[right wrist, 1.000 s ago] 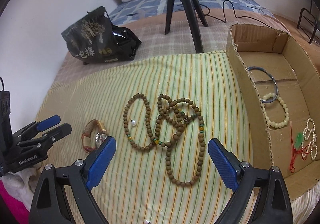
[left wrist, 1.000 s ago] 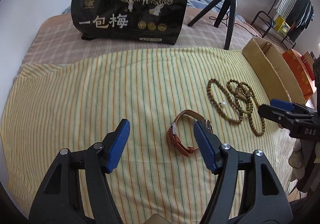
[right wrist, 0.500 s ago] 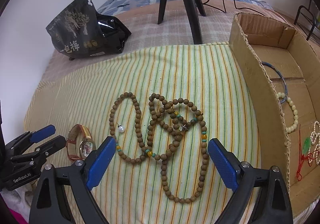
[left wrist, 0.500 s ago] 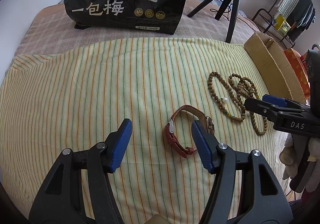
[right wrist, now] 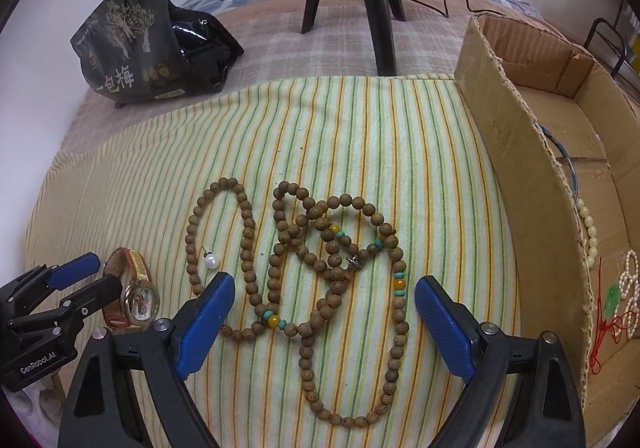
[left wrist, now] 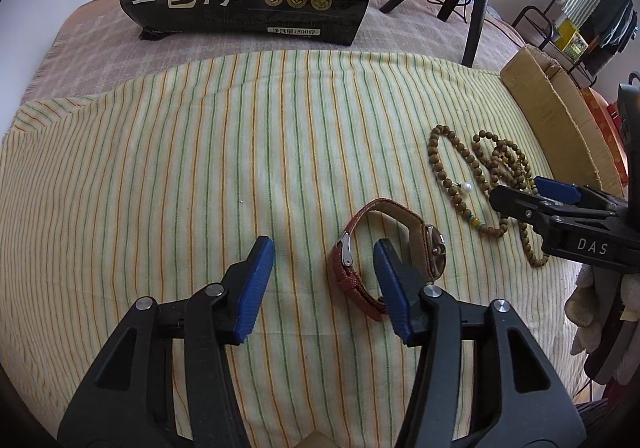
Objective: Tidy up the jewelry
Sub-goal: 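Close the left tool on the leather watch strap while the right tool grips the wooden beads, then lift the watch with the left tool while the right tool carries the wooden beads over the box, then open the left tool over the box while the right tool releases the wooden beads, then withdraw both open tools from the box toward the small pearl earring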
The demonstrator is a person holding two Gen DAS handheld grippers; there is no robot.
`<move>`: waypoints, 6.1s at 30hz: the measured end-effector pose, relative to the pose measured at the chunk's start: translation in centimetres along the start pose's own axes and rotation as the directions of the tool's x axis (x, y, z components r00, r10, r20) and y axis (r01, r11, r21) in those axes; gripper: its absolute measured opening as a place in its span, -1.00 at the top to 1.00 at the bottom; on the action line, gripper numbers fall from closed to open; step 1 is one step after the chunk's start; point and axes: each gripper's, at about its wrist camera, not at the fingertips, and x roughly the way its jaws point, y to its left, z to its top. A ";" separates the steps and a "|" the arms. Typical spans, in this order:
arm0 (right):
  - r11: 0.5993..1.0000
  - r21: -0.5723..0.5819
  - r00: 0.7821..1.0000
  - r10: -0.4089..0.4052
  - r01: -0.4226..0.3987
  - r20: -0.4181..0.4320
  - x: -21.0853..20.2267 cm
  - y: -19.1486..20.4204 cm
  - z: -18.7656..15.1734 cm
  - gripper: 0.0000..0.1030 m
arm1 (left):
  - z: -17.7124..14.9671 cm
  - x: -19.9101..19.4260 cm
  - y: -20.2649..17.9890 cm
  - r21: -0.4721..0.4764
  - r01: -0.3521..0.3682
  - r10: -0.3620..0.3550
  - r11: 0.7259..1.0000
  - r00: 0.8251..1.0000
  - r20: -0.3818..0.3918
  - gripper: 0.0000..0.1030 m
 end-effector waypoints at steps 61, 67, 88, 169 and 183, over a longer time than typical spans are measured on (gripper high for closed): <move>0.987 -0.129 0.942 0.136 -0.101 0.305 -13.5 -0.6 -0.8 0.68 | 0.7 -7.0 -6.4 0.070 0.030 -0.043 0.997 0.980 0.194 0.86; 0.989 -0.107 0.936 0.131 -0.101 0.328 -15.3 -2.8 -1.1 0.68 | 0.8 -7.4 -9.0 0.095 0.053 -0.072 0.994 0.976 0.204 0.86; 0.999 0.023 0.921 0.023 -0.035 0.389 -18.9 -14.4 -1.0 0.68 | 1.2 -7.9 -21.2 0.232 0.131 -0.184 0.964 0.957 0.224 0.86; 0.992 0.122 0.890 -0.087 0.035 0.448 -18.2 -18.7 1.9 -0.99 | 0.8 -6.9 -28.6 0.318 0.069 -0.167 0.946 0.941 0.293 -0.47; 0.989 0.143 0.889 -0.084 0.021 0.450 -21.0 -17.7 -0.6 -0.99 | 0.3 -9.0 -23.8 0.268 0.057 -0.147 0.962 0.933 0.327 -0.47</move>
